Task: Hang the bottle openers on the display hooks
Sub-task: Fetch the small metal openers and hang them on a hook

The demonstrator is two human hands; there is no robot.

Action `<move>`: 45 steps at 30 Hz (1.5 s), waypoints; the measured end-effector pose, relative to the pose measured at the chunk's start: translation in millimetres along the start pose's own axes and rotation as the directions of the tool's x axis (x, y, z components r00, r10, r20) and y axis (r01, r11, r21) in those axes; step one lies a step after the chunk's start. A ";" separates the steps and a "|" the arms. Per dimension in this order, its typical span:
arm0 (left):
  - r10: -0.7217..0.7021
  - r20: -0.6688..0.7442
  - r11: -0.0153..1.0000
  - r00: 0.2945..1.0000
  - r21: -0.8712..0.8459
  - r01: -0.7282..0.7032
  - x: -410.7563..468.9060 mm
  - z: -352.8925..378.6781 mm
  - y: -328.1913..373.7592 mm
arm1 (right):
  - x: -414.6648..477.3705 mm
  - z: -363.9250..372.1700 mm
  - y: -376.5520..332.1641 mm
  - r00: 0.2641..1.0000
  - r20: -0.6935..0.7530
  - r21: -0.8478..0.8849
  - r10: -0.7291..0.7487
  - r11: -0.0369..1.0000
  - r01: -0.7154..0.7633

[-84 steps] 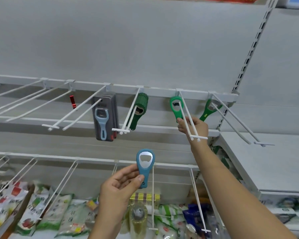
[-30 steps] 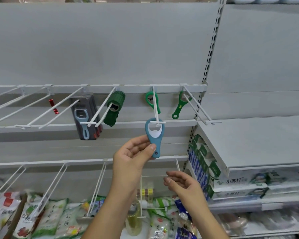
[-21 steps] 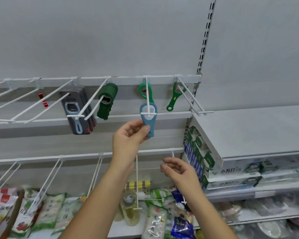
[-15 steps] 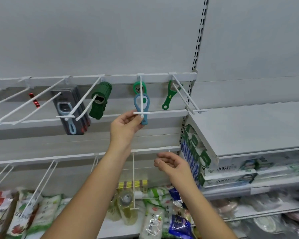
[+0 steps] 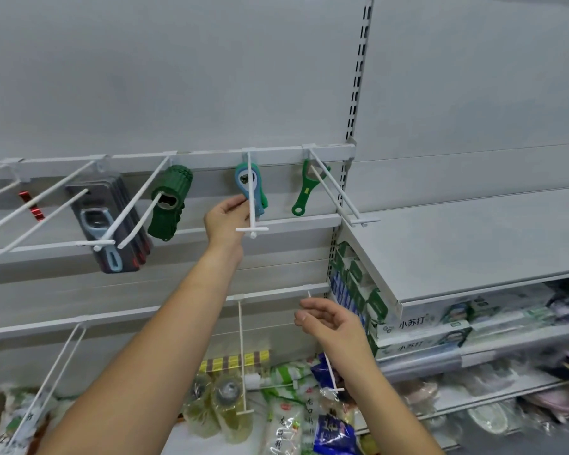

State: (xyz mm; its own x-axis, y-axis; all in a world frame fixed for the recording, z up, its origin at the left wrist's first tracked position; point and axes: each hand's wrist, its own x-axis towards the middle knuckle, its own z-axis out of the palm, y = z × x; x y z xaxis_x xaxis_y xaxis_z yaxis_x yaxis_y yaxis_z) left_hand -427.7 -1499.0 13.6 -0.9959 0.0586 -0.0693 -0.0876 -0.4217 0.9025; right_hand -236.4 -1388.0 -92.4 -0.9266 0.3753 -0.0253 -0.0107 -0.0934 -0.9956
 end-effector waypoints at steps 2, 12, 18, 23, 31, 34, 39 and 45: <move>-0.029 -0.006 0.998 1.000 -0.047 0.028 3.2 3.0 -1.6 | -1.8 -0.2 0.2 1.000 -0.007 -0.012 0.002 1.000 -0.002; 0.032 0.092 0.964 0.995 0.261 -0.055 -41.8 -41.0 -50.6 | -21.6 -6.2 3.1 0.991 -0.136 -0.070 -0.006 0.998 -0.003; -0.040 0.345 0.904 0.938 0.412 -0.114 -128.0 -42.4 -87.5 | -43.7 -39.4 1.4 0.968 -0.247 -0.080 -0.045 0.996 0.026; -0.126 0.464 0.914 0.877 0.397 -0.078 -190.3 -2.6 -114.6 | -79.2 -103.6 0.3 0.933 -0.348 -0.086 -0.089 0.994 0.063; -0.202 0.560 0.913 0.803 0.404 -0.052 -306.8 114.5 -199.0 | -168.0 -274.8 -1.4 0.845 -0.524 -0.067 -0.106 0.994 0.083; -0.253 0.605 0.916 0.755 0.401 -0.015 -355.2 166.7 -233.5 | -205.1 -346.0 -3.8 0.794 -0.600 -0.069 -0.102 0.995 0.076; -0.293 0.681 0.912 0.671 0.410 -0.018 -414.8 253.6 -273.5 | -256.6 -448.1 -10.0 0.709 -0.697 -0.075 -0.107 0.994 0.077; -0.290 0.785 0.918 0.548 0.390 -0.073 -443.2 349.7 -322.0 | -276.5 -543.6 -12.4 0.620 -0.775 -0.082 -0.119 0.993 0.088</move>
State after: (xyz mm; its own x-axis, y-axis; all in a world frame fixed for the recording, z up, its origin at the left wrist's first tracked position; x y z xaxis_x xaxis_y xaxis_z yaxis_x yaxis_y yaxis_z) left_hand 50.2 -1072.7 -97.6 -0.5014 0.8645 0.0344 0.0016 -0.0389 0.9992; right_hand 224.3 -989.3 -122.3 -0.2820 0.9588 0.0328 -0.0615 0.0160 -0.9980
